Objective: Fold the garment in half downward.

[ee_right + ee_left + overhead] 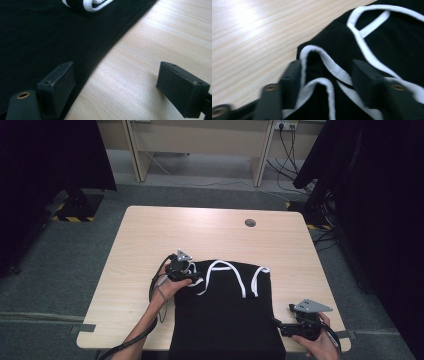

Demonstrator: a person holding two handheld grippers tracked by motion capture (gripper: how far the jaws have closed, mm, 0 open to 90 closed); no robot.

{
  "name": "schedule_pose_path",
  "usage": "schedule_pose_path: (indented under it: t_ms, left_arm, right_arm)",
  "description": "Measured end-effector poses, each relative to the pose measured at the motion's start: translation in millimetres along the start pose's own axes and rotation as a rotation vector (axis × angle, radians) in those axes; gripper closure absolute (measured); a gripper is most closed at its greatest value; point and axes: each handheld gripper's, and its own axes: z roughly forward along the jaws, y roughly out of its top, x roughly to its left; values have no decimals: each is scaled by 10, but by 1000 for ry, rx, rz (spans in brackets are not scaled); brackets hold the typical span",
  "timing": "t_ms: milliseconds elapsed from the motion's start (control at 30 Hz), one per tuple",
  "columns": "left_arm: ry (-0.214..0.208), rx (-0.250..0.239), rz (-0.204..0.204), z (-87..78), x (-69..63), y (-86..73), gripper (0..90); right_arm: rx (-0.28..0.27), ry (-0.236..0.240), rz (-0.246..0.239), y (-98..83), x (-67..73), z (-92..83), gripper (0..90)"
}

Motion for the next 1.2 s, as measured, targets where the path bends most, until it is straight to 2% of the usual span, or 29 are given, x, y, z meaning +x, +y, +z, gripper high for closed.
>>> schedule_pose_path:
  t_ms: [133,300,500,733,1067,1200]
  left_arm:
    - [-28,-14,-13,1,-12,-12,652]
    - [-40,-16,-21,-13,-8,-25,731]
    - [-35,-40,-9,-40,-37,-36,744]
    - [-42,-66,11,-136,-57,-5,747]
    - [-52,-62,-8,-159,-40,-42,746]
    - [-58,-64,-16,-161,-24,-38,743]
  right_arm:
    - [-2,2,1,0,-4,0,155]
    - [-3,6,8,15,-19,9,163]
    - [-36,11,15,95,-68,-6,171]
    - [-74,23,25,332,-138,10,171]
    - [-80,43,35,762,-178,326,168]
    - [-47,46,44,920,-225,524,168]
